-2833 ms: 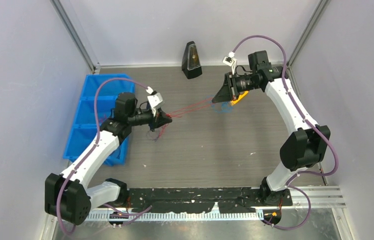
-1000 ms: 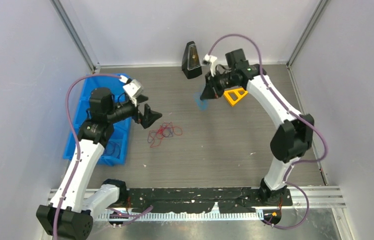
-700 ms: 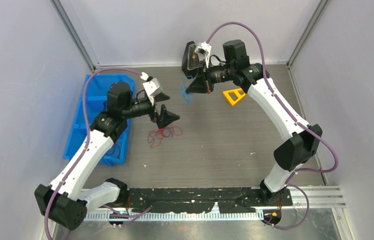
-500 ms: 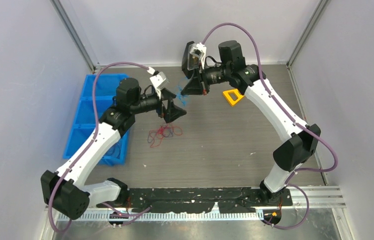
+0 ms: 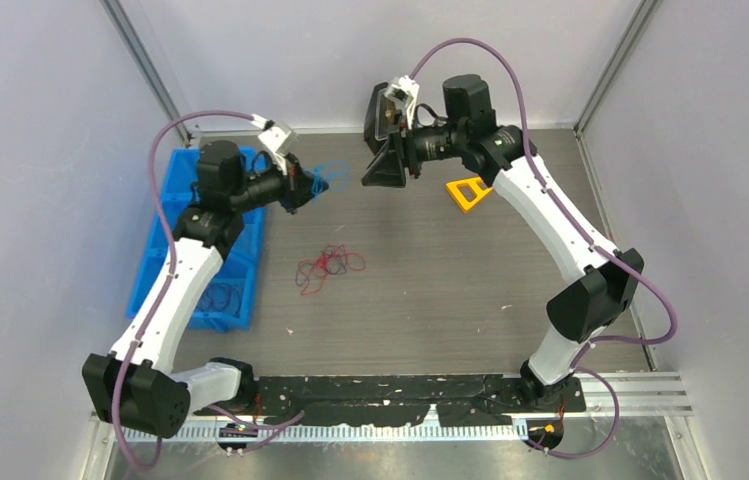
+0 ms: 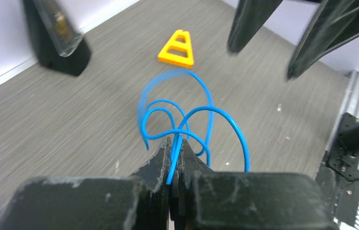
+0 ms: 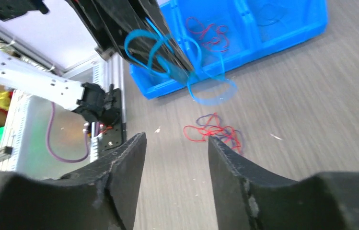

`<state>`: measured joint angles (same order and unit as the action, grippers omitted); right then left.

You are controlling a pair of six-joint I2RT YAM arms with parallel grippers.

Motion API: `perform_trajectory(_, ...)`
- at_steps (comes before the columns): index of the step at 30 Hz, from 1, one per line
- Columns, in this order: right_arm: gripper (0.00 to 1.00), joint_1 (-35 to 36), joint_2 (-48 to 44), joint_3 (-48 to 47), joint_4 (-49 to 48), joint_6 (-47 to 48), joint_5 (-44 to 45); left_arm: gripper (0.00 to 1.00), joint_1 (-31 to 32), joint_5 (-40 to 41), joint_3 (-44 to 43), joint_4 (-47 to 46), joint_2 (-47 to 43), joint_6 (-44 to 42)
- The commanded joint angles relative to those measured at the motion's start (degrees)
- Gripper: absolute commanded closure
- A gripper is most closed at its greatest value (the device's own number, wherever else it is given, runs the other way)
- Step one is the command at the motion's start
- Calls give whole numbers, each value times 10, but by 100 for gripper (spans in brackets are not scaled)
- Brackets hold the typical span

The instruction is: Untangle the cables

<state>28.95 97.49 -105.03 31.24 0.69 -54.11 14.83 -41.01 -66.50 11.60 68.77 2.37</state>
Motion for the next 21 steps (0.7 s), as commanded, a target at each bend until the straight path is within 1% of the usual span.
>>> perform_trajectory(1, 33, -39, -14, -10, -23, -3, 10, 100, -82, -5, -6, 56, -22, -42)
perform_trajectory(3, 24, -55, -10, -5, -10, 10, 13, 100, -127, 9, -23, 96, -11, -69)
perform_trajectory(4, 23, -59, -5, -5, 4, 24, 14, 100, -143, 20, -36, 114, -1, -84)
perform_trajectory(6, 19, -67, 5, -6, 31, 51, 21, 100, -199, 40, -63, 146, 25, -115)
perform_trajectory(8, 14, -68, 19, -8, 58, 86, 34, 100, -242, 80, -107, 185, 71, -151)
perform_trajectory(9, 13, -68, 30, -11, 78, 104, 36, 100, -259, 101, -132, 204, 96, -166)
perform_trajectory(11, 13, -68, 52, -17, 100, 121, 46, 100, -295, 118, -178, 231, 147, -171)
perform_trajectory(13, 13, -66, 74, -27, 118, 132, 55, 96, -316, 146, -228, 254, 199, -168)
perform_trajectory(15, 13, -62, 94, -35, 128, 136, 63, 89, -325, 168, -270, 266, 246, -168)
perform_trajectory(16, 13, -58, 99, -37, 129, 137, 68, 86, -327, 178, -281, 252, 263, -163)
perform_trajectory(17, 13, -55, 107, -36, 128, 140, 70, 78, -327, 189, -292, 244, 282, -159)
perform_trajectory(18, 13, -47, 116, -32, 126, 144, 77, 64, -327, 197, -317, 242, 308, -152)
perform_trajectory(19, 13, -42, 120, -30, 125, 147, 82, 56, -327, 199, -335, 254, 321, -148)
perform_trajectory(21, 12, -24, 138, -27, 123, 156, 98, 43, -329, 204, -385, 285, 350, -139)
